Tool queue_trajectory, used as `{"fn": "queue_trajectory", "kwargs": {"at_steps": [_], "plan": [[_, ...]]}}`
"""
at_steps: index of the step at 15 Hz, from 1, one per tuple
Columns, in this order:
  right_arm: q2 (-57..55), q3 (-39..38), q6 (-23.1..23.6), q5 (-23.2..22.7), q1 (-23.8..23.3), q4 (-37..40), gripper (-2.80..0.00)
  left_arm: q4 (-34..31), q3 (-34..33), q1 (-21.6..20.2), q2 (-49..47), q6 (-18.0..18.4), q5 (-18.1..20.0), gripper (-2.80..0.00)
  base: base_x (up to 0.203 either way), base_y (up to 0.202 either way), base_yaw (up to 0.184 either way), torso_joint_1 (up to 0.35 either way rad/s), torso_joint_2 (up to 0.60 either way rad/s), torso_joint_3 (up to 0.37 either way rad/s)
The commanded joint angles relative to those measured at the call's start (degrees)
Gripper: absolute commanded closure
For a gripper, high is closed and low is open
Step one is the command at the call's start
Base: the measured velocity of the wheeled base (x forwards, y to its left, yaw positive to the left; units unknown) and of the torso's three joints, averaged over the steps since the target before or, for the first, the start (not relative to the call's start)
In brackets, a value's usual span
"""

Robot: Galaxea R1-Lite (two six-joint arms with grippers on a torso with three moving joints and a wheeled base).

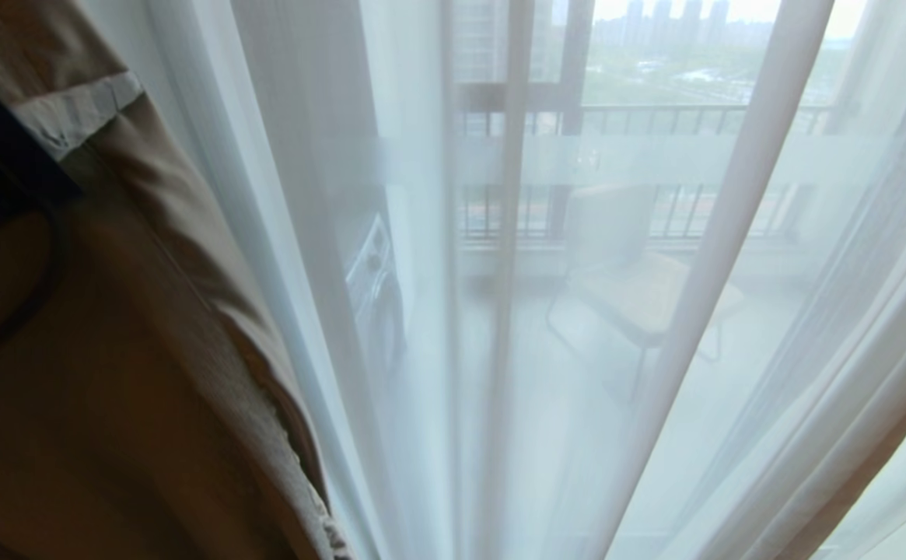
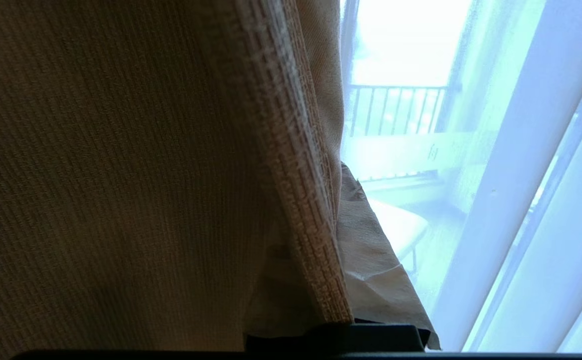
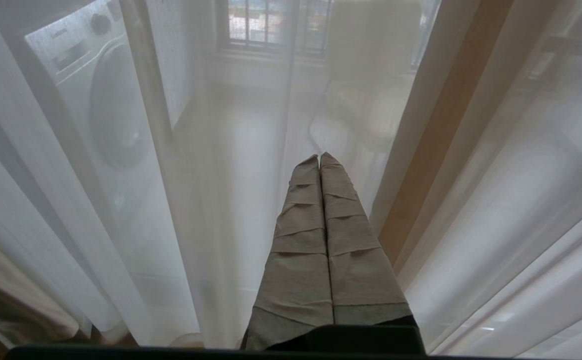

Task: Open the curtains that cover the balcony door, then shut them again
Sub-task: Close the outer curtains on both sides

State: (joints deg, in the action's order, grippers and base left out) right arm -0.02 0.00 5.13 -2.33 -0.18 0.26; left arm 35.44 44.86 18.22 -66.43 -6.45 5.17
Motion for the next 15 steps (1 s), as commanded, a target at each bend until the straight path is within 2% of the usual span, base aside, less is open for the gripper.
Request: {"fn": "queue_trajectory", "kwargs": {"at_steps": [1, 15], "plan": [[0.0, 0.0, 0.1, 0.0, 0.0, 0.0, 0.00, 0.0, 0.0, 1.3, -0.8, -0.1, 0.1, 0.00, 0.000, 0.000, 0.000, 0.000, 0.00, 0.000], [0.0, 0.0, 0.1, 0.0, 0.0, 0.0, 0.00, 0.0, -1.3, 8.3, -1.0, -0.1, 0.1, 0.00, 0.000, 0.000, 0.000, 0.000, 0.00, 0.000]]}}
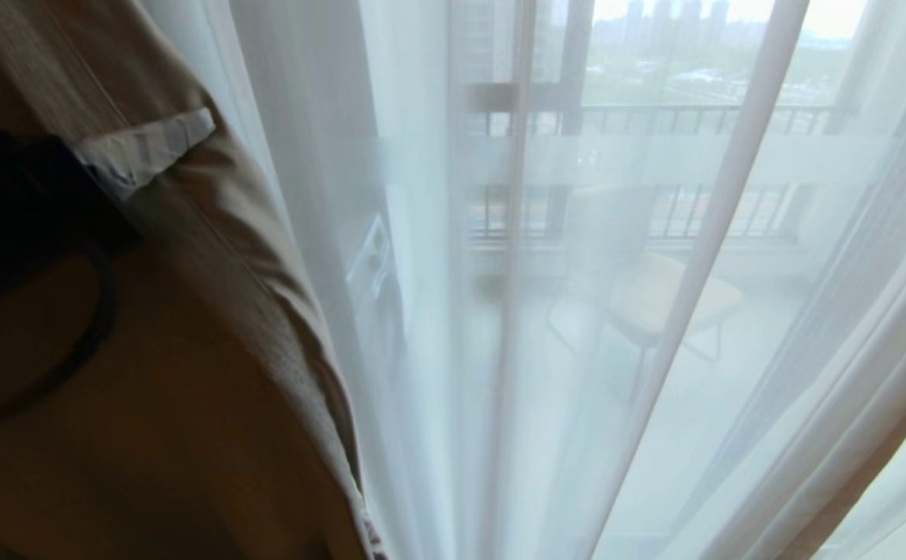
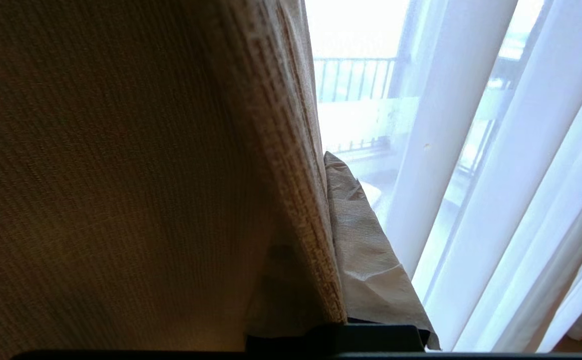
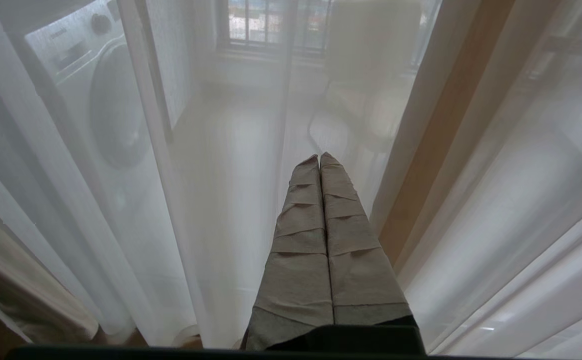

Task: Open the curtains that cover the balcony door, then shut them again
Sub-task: Close the outer curtains on both sides

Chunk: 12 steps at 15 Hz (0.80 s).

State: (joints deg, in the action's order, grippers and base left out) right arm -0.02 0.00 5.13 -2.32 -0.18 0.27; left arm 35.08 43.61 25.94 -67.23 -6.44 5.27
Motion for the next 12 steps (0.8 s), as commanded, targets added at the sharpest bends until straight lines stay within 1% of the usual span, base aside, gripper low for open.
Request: {"fn": "queue_trajectory", "kwargs": {"at_steps": [1, 12], "plan": [[0.0, 0.0, 0.1, -0.1, 0.0, 0.0, 0.00, 0.3, 0.0, 1.0, -0.2, -0.1, 0.0, 0.00, 0.000, 0.000, 0.000, 0.000, 0.00, 0.000], [0.0, 0.0, 0.1, -0.1, 0.0, 0.0, 0.00, 0.3, 0.0, 7.7, -0.6, -0.1, -0.1, 0.00, 0.000, 0.000, 0.000, 0.000, 0.00, 0.000]]}}
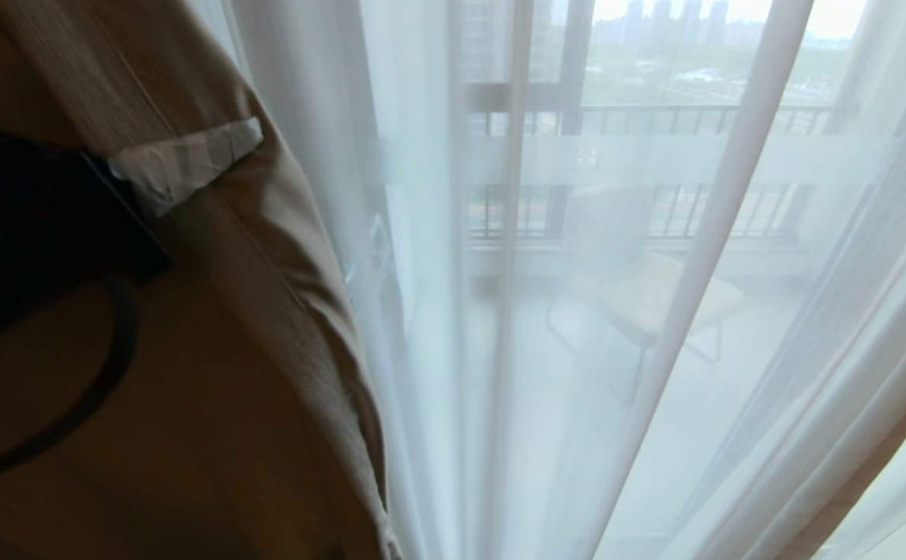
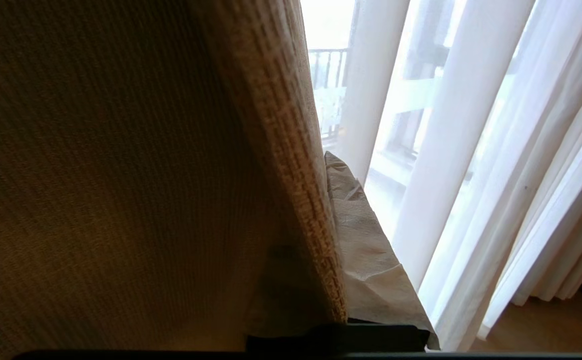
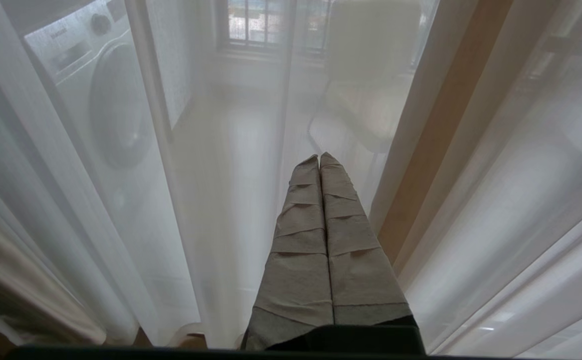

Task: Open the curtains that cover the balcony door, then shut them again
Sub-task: Close the outer curtains on both sides

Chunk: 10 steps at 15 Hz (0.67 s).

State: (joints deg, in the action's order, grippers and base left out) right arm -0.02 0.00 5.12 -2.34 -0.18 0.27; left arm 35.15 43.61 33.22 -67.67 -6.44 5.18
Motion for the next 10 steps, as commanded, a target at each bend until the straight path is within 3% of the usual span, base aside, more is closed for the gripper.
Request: {"fn": "queue_trajectory", "kwargs": {"at_steps": [1, 8, 10], "plan": [[0.0, 0.0, 0.1, 0.0, 0.0, 0.0, 0.00, 0.3, 0.0, 0.8, -0.5, -0.1, 0.0, 0.00, 0.000, 0.000, 0.000, 0.000, 0.00, 0.000], [0.0, 0.0, 0.1, 0.0, 0.0, 0.0, 0.00, 0.4, 0.1, 2.6, -1.2, -0.1, -0.3, 0.00, 0.000, 0.000, 0.000, 0.000, 0.00, 0.000], [0.0, 0.0, 0.1, 0.0, 0.0, 0.0, 0.00, 0.5, 0.1, 2.4, -1.1, -0.1, -3.0, 0.00, 0.000, 0.000, 0.000, 0.000, 0.00, 0.000]]}}
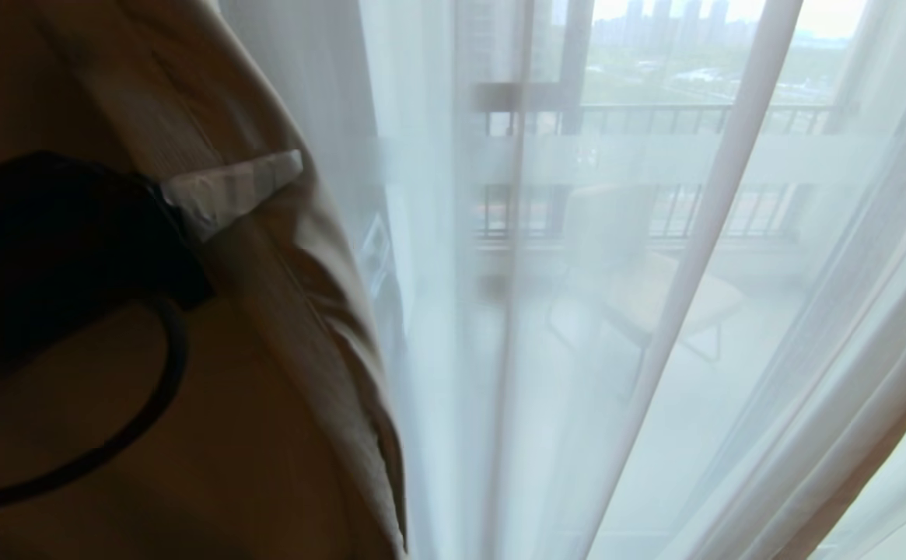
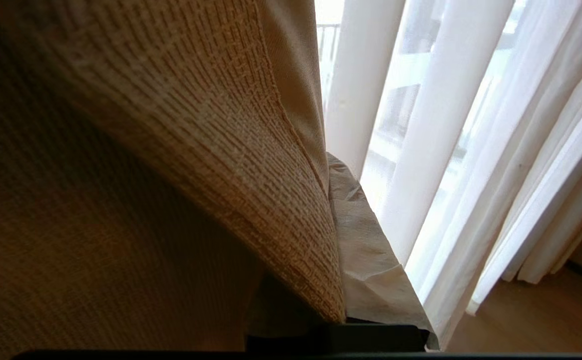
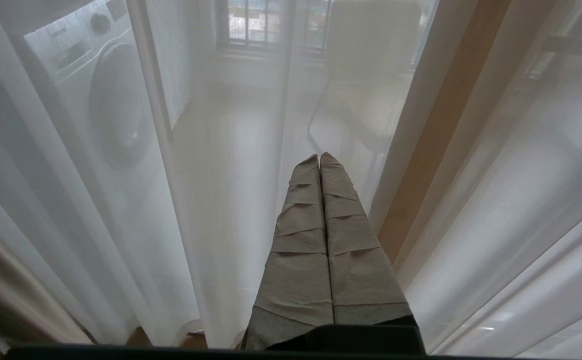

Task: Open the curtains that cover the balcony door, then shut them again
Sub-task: Close the outer curtains on both sides

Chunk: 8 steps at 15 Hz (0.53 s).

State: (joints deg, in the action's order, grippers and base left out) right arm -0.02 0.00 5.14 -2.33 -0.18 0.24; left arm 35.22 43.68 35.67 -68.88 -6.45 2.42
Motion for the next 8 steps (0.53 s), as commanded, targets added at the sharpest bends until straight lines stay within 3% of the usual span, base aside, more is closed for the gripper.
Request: {"fn": "queue_trajectory", "kwargs": {"at_steps": [1, 4, 8], "plan": [[0.0, 0.0, 0.0, 0.0, 0.0, 0.0, 0.00, 0.6, 0.0, -0.2, 0.3, -0.1, -2.6, 0.00, 0.000, 0.000, 0.000, 0.000, 0.00, 0.000], [0.0, 0.0, 0.0, 0.0, 0.0, 0.0, 0.00, 0.8, 0.1, -1.4, 0.9, 0.2, -9.1, 0.00, 0.000, 0.000, 0.000, 0.000, 0.00, 0.000], [0.0, 0.0, 0.0, 0.0, 0.0, 0.0, 0.00, 0.8, 0.8, -9.8, 2.5, 0.4, -10.3, 0.00, 0.000, 0.000, 0.000, 0.000, 0.00, 0.000]]}}
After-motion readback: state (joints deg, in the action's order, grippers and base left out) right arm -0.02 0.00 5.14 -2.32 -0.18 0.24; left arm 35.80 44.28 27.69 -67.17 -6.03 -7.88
